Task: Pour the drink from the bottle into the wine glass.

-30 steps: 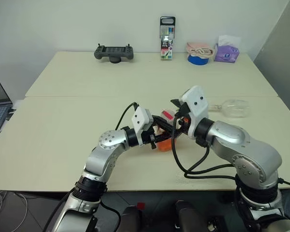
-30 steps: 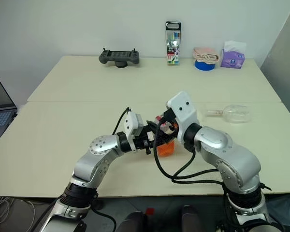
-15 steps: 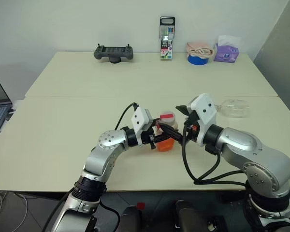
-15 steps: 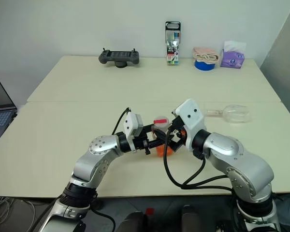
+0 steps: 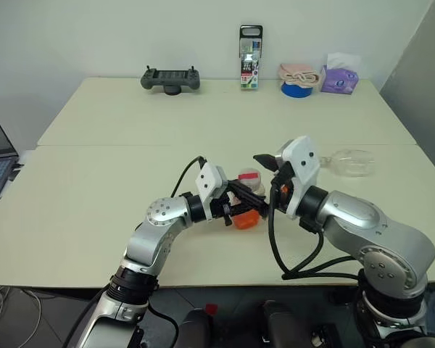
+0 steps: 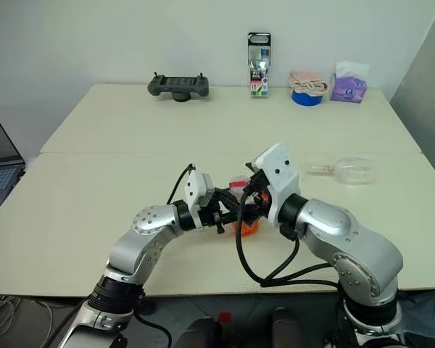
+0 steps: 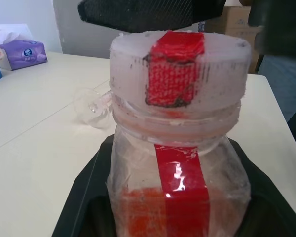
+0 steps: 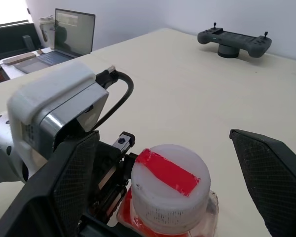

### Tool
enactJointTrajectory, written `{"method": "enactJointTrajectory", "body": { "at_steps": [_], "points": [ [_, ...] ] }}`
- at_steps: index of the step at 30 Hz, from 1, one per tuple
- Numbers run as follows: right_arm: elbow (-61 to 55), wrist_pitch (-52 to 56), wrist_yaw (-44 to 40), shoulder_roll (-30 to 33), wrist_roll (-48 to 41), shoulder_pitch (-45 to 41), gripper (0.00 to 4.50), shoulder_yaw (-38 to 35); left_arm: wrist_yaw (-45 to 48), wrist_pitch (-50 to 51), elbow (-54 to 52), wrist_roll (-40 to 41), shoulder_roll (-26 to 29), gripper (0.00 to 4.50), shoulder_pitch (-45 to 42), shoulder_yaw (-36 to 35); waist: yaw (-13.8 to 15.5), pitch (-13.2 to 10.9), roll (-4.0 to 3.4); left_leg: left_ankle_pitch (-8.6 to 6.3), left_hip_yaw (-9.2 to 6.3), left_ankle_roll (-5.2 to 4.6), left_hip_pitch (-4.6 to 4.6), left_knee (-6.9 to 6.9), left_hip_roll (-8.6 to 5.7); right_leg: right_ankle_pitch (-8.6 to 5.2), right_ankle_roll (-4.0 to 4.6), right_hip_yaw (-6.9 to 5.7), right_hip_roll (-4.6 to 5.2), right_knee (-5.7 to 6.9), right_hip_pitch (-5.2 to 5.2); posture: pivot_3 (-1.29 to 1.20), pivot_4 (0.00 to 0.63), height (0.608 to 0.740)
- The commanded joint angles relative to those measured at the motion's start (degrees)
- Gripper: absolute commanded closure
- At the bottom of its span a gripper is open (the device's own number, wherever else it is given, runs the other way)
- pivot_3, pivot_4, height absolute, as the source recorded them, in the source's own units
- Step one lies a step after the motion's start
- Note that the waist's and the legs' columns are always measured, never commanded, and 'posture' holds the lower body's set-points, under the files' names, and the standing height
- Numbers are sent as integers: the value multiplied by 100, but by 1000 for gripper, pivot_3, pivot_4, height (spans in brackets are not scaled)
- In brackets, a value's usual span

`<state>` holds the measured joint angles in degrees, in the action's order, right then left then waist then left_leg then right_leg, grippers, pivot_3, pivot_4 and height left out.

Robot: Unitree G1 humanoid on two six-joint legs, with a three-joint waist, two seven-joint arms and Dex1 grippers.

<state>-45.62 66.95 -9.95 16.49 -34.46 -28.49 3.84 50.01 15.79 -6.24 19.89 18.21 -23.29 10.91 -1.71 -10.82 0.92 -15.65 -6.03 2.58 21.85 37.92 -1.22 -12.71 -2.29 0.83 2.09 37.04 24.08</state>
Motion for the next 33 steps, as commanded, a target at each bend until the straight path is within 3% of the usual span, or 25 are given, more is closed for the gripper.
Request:
{"method": "enactJointTrajectory", "body": {
  "at_steps": [1, 7, 8, 10, 16, 21, 27, 33],
  "points": [
    [-119, 83, 165, -54, 36, -83, 0, -43, -29, -102, -253, 57, -20, 2550, -23, -75, 0, 0, 0, 0, 0, 0, 0, 0, 0, 0, 0, 0, 0, 0, 0, 0, 150, 740],
    [-240, 445, 481, -235, 16, -71, 0, 1, -40, -116, -234, 56, -16, 2550, -43, -71, 0, 0, -1, 0, -1, 0, -1, 0, 1, 0, 0, -1, 0, 2, 0, 0, 150, 740],
    [-256, 482, 542, -298, 21, -72, 172, -12, -43, -117, -234, 55, -14, 2550, -41, -72, -1, 0, -1, 0, -1, 0, -1, 0, 1, 0, 0, -1, 0, 2, 0, 0, 150, 740],
    [-281, 525, 624, -368, 45, -85, 575, -13, -45, -118, -237, 53, -12, 2550, -39, -73, -1, 0, -1, 0, 0, 0, -1, 0, 1, 0, 0, 0, 0, 2, 0, 0, 150, 740],
    [-327, 570, 775, -494, 123, -180, 2609, -32, -50, -113, -232, 51, -11, 2550, -40, -75, -3, 0, -1, 0, -2, 0, -1, 0, 1, 0, 0, -2, 0, 2, 0, 0, 150, 740],
    [-182, 389, 382, -59, 120, -299, 2647, -69, -40, -113, -188, 44, -21, 2554, -79, -62, -4, 0, -1, 0, 0, 0, 0, 0, -1, 0, 0, -1, 0, 1, 0, 0, 150, 740],
    [404, -799, -2077, 1320, -416, -243, 2648, 40, -4, -91, -176, 36, -37, 2558, -122, -10, -5, 0, -1, -1, 1, -1, 1, 0, -1, -1, -1, -2, 0, -6, -2, 0, 150, 740],
    [1488, -1860, -3268, 1620, -296, -646, 2648, 118, 18, -78, -290, 17, 74, 2560, -28, 9, -30, 0, 0, -1, 7, -1, -5, -1, 3, 0, -1, 0, -4, 1, -2, 0, 150, 740]
  ]
}}
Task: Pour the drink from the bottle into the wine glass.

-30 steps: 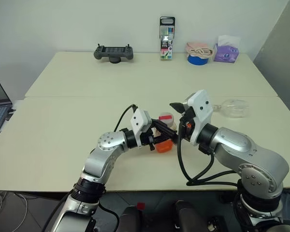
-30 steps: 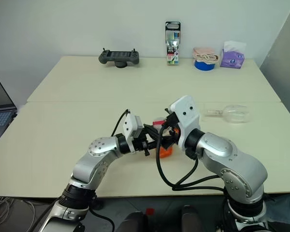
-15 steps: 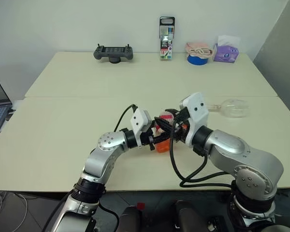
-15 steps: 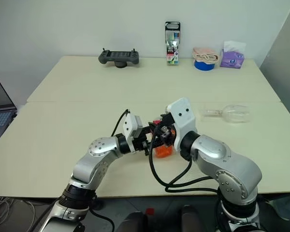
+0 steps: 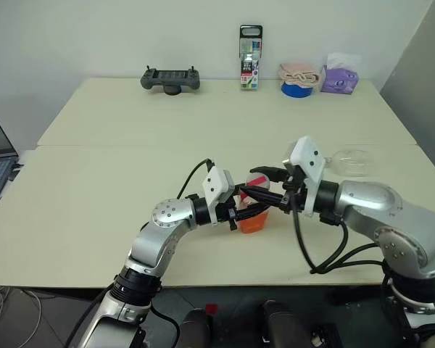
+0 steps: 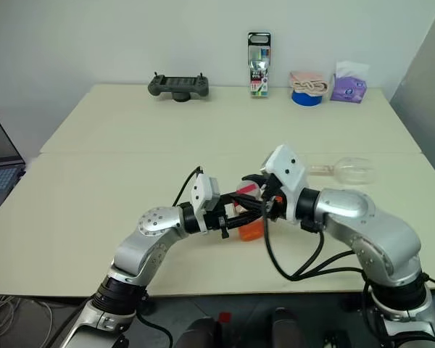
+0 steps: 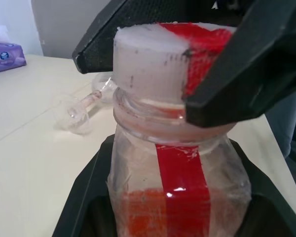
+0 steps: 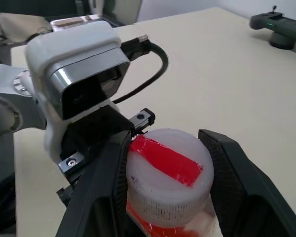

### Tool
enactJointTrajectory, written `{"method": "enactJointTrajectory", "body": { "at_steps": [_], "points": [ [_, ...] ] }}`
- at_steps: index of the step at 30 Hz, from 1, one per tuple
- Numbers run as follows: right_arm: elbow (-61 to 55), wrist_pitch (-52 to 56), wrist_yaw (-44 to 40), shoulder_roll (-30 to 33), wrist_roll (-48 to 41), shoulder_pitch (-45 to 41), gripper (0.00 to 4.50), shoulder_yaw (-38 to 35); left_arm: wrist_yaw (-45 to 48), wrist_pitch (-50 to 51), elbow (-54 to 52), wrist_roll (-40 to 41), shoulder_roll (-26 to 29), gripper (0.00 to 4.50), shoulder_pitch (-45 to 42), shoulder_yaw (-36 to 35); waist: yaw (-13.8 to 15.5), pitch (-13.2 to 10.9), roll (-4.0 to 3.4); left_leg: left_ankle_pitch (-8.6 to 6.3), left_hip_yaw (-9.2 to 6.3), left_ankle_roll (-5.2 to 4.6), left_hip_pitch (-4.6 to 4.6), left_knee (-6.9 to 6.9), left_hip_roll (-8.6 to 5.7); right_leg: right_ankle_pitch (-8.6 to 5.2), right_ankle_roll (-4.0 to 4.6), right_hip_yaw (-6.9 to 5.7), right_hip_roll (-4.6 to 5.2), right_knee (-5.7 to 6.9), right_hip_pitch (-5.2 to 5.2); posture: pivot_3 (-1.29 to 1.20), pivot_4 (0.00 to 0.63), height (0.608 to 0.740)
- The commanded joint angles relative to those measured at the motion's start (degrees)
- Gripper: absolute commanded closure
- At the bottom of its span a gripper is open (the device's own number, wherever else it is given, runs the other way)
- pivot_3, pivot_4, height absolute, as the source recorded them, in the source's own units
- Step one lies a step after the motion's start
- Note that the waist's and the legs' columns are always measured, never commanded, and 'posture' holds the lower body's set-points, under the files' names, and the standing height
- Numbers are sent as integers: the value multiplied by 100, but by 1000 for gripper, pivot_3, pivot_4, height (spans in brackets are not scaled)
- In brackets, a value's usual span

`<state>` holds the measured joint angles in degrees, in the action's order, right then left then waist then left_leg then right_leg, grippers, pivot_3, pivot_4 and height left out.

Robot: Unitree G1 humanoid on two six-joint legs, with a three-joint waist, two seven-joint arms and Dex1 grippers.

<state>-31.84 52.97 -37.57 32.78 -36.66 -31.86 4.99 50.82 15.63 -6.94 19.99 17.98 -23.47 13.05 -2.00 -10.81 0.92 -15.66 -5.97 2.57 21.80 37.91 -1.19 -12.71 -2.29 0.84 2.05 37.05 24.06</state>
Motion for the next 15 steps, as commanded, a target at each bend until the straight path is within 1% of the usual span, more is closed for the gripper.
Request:
{"method": "enactJointTrajectory", "body": {
  "at_steps": [1, 8, 15],
  "points": [
    [206, -514, -578, -4, -93, -376, 2648, -25, -72, -59, -250, 2, 114, 2562, 15, -198, 0, 0, 0, 0, -1, 0, -1, 0, 2, 0, 0, -1, -2, 2, 0, 0, 150, 740],
    [329, -621, -744, 94, -221, -489, 2648, -314, -182, -14, -385, -37, 162, 2569, 137, -209, 33, 0, 0, 0, -4, 0, 8, 0, -4, 0, 0, -1, 5, -9, 0, 0, 150, 740],
    [206, -331, -166, -205, -442, -501, 2666, -466, -195, -64, -360, -100, 163, 2577, 215, -145, 27, 0, -1, 0, -3, 0, 3, 0, -3, 0, 1, 0, 5, -1, 1, 0, 150, 740]
  ]
}}
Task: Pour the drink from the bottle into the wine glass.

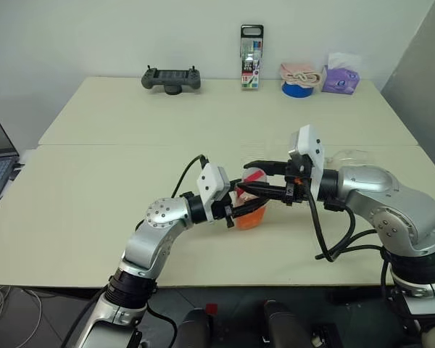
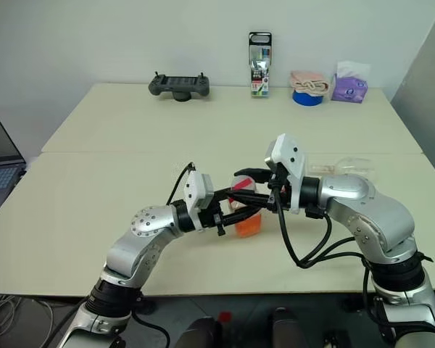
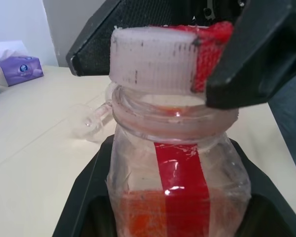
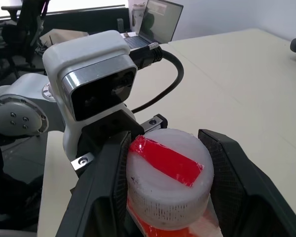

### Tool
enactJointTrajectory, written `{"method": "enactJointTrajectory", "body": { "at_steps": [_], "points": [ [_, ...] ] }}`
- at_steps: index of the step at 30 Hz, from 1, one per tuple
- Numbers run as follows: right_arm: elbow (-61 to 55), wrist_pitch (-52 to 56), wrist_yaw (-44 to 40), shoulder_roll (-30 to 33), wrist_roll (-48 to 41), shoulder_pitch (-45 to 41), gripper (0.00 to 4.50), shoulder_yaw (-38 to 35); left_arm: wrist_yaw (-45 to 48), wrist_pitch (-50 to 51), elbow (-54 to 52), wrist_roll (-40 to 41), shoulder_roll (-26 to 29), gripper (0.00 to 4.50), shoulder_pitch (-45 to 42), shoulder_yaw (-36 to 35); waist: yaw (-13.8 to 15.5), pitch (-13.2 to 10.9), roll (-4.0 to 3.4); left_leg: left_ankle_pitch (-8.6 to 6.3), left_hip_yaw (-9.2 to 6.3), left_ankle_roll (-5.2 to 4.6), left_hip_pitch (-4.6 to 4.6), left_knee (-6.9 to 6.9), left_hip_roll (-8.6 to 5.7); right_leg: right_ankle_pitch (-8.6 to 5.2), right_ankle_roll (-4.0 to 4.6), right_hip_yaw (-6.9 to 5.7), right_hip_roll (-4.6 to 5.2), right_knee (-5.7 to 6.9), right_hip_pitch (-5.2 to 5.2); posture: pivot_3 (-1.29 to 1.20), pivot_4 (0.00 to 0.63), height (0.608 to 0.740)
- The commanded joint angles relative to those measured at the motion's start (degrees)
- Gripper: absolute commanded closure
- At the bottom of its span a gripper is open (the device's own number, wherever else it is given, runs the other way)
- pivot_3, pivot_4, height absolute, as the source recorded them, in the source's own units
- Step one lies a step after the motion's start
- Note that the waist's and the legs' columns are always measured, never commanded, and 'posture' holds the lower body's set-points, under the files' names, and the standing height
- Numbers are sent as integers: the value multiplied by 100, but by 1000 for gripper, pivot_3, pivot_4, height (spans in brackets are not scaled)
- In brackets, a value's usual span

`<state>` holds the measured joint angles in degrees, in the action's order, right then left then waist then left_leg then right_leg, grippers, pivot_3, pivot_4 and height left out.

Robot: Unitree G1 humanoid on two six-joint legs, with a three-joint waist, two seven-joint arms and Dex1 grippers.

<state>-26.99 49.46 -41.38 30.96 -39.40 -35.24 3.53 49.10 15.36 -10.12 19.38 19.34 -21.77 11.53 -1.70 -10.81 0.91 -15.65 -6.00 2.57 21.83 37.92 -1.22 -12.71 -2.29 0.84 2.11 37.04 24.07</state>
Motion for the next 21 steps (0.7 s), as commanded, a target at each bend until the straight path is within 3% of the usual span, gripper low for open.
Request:
{"method": "enactJointTrajectory", "body": {
  "at_steps": [1, 7, 12, 16, 21],
  "points": [
    [-297, 49, 288, -45, -178, -159, 2718, -329, -22, -37, -31, -45, 19, 2577, 33, 8, 3, 0, 1, 0, 0, 0, 0, -1, 0, 0, 0, 0, 0, 1, 0, 0, 150, 740],
    [-401, -32, 39, 231, -109, -101, 2741, -229, -5, -55, 8, -59, 7, 2578, -2, 1, 4, 1, 1, 0, -2, 0, 1, 2, 0, 0, 0, -2, -1, -2, -2, 0, 150, 740],
    [111, -234, 938, 143, 395, 135, 2755, -892, -136, -148, 60, -45, -60, 2578, -175, -168, 10, 1, 1, 0, -2, 0, 0, 4, 0, 0, 0, -2, -1, 2, -2, 0, 150, 740],
    [373, -732, 2155, -283, 1112, 1403, 2758, -1681, -162, -116, 53, 100, -145, 2578, -355, -268, 125, 8, 13, 1, -2, 1, 5, 5, -4, 1, -1, -2, 2, -3, -4, 0, 150, 740],
    [596, -1457, 2974, -1042, 1872, 2972, 2758, -1796, -111, -87, 130, 99, -269, 2578, -499, -217, 143, 8, 7, -1, 14, 1, 7, -5, -2, 15, 22, 11, 4, 0, 8, 0, 150, 740]
  ]
}}
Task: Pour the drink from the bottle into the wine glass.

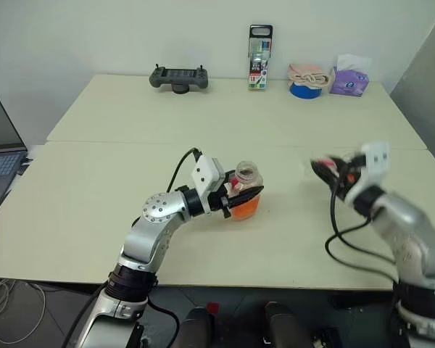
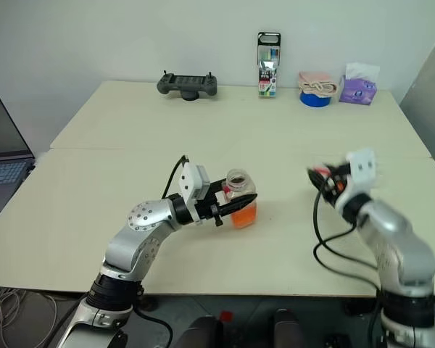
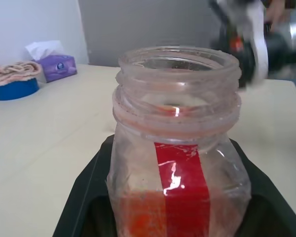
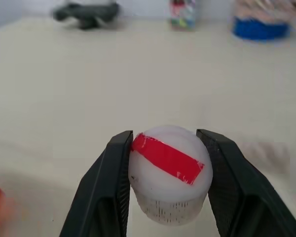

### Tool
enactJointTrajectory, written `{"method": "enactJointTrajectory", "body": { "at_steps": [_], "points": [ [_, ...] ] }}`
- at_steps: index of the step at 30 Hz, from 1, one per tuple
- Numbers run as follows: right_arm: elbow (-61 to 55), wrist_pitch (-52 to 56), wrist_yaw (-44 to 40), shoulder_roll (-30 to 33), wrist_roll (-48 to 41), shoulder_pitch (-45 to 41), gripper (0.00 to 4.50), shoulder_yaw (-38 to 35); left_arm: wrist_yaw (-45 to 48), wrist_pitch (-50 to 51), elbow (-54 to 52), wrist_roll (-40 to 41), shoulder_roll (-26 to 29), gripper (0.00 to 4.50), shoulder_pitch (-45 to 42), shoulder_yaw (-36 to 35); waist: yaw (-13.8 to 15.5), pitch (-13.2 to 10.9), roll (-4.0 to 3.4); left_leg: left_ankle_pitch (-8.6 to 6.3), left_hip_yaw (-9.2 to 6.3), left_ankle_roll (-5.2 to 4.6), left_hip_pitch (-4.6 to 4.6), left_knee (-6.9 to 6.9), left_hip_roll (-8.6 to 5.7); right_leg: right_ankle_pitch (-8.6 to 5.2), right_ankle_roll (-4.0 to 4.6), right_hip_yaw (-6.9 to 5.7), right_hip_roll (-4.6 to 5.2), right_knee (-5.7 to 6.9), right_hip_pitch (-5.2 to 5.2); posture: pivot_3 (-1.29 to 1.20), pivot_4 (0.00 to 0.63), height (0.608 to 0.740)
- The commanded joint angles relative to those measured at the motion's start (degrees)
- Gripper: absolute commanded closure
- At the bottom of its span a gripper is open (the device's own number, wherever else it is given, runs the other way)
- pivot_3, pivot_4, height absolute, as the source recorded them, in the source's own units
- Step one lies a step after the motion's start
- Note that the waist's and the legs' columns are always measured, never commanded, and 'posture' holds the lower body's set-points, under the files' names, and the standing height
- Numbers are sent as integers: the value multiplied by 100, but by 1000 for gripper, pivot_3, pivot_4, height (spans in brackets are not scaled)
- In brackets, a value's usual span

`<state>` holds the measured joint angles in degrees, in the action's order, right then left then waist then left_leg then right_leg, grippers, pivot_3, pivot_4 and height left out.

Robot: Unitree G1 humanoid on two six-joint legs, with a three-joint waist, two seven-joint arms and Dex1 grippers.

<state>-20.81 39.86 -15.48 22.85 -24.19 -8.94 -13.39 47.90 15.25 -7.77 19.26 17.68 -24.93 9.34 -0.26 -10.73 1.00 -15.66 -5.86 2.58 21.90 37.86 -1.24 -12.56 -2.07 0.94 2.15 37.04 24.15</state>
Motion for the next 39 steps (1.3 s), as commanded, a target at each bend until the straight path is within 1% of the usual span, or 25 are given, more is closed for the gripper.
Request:
{"method": "enactJointTrajectory", "body": {
  "at_steps": [1, 3, 4, 5, 7, 9, 10, 15, 18, 21, 23, 26, 28, 29, 30, 32, 35, 37, 39],
  "points": [
    [28, -602, 464, -328, 440, 481, 2758, -98, 14, -79, -95, 98, -121, 2578, -191, 14, -15, 0, -3, 0, 4, 0, 0, 0, -2, 0, 0, 4, 1, 0, 1, 0, 150, 740],
    [185, -681, 603, -470, 551, 576, 2758, -119, 48, -83, -69, 69, -135, 2578, -209, 32, -77, -1, -5, 0, 22, 0, -6, 2, 0, -1, -1, 17, 0, -2, 0, 0, 150, 740],
    [311, -760, 685, -514, 622, 550, 2758, -152, 62, -86, -42, 60, -141, 2578, -227, 29, -111, -1, -5, 0, 28, 0, -9, 3, 0, -3, -5, 23, 0, -1, 0, 0, 150, 740],
    [439, -844, 749, -521, 713, 500, 2758, -164, 76, -101, 0, 47, -143, 2578, -253, 24, -133, -1, -5, 0, 29, 0, -12, 5, 0, -12, -28, 24, 0, 0, -3, 0, 150, 740],
    [642, -956, 918, -536, 847, 403, 2758, -237, 83, -121, 55, 33, -144, 2578, -277, 6, -145, -1, -5, 4, 28, -4, -23, 9, 1, -2, -27, 23, -4, 2, -12, 0, 150, 740],
    [760, -1055, 947, -495, 925, 348, 2021, -271, 76, -130, 74, 20, -135, 2578, -285, -7, -145, -1, -5, 9, 24, -12, -24, 8, 1, 0, -25, 19, -6, 3, -14, 0, 150, 740],
    [814, -1068, 985, -473, 971, 324, 1783, -289, 70, -136, 83, 14, -132, 2578, -285, -9, -147, -1, -5, 9, 24, -12, -23, 8, 0, 0, -25, 19, -6, 3, -13, 0, 150, 740],
    [938, -1046, 1029, -379, 1124, 293, 33, -299, 23, -197, 169, -36, -137, 2578, -270, -9, -143, -1, -5, 8, 22, -12, -15, 2, 1, -2, -27, 19, -7, -2, -9, 0, 150, 740],
    [746, -1003, 1009, -303, 1127, 234, 0, -333, -72, -212, 275, -44, -148, 2578, -312, -90, -143, -1, -6, 8, 23, -12, -14, 4, 0, -2, -27, 21, -6, -3, -9, 0, 150, 740],
    [209, -847, 801, -50, 1094, 118, 0, -223, -273, -161, 375, -11, -148, 2578, -400, -284, -145, -1, -6, 8, 23, -12, -15, 8, 0, -1, -28, 21, -6, 1, -9, 0, 150, 740],
    [-182, -622, 419, 181, 877, -104, 0, -27, -477, -112, 511, 28, -134, 2578, -512, -499, -170, -1, -6, 8, 24, -12, -17, 9, 1, -1, -29, 21, -7, 4, -9, 0, 150, 740],
    [-605, -109, -381, 507, 356, -467, 0, 471, -766, -126, 760, -11, -61, 2578, -661, -796, -183, -1, -6, 8, 23, -12, -20, 7, 6, 0, -29, 20, -13, 4, -9, 0, 150, 740],
    [-876, 291, -1135, 699, -56, -885, 0, 1210, -1099, -253, 1114, -242, 139, 2578, -808, -1067, -182, -1, -6, 8, 5, -12, -20, 4, 8, -1, -29, 4, -16, 2, -11, 0, 150, 740],
    [-867, 332, -1415, 672, -90, -1143, 0, 1640, -1301, -283, 1317, -304, 257, 2578, -866, -1268, -188, -1, -6, 8, 4, -13, -20, 4, 11, -1, -28, 4, -20, 3, -10, 0, 150, 740],
    [-789, 366, -1525, 551, -114, -1358, 0, 1922, -1435, -332, 1486, -374, 382, 2578, -889, -1401, -222, -1, -6, 8, 1, -13, -20, 4, 11, -1, -28, 2, -22, 5, -10, 0, 150, 740],
    [-471, 207, -1574, 239, 40, -1735, 0, 2354, -1650, -542, 1869, -483, 582, 2578, -913, -1641, -227, -1, -6, 8, -5, -13, -22, 3, 24, 0, -26, -3, -34, 6, -10, 0, 150, 740],
    [0, -12, -1578, -97, 365, -2169, 0, 2787, -1816, -851, 2520, -475, 765, 2578, -1040, -1982, -171, -2, -5, 8, -12, -12, -13, 5, 27, 1, -25, -8, -37, 2, -5, 0, 150, 740],
    [207, -105, -1585, -261, 495, -2357, 0, 2936, -1883, -988, 2835, -416, 840, 2578, -1142, -2167, -124, -2, -2, 9, -13, -10, -6, 8, 16, 18, 2, -10, -24, -3, -3, 0, 150, 740],
    [353, -175, -1589, -413, 594, -2487, 0, 3036, -1857, -1177, 3097, -441, 930, 2581, -1208, -2239, -100, -1, 1, 10, -20, -8, -1, 9, 2, 18, 4, -16, -7, -6, -3, 0, 150, 740]
  ]
}}
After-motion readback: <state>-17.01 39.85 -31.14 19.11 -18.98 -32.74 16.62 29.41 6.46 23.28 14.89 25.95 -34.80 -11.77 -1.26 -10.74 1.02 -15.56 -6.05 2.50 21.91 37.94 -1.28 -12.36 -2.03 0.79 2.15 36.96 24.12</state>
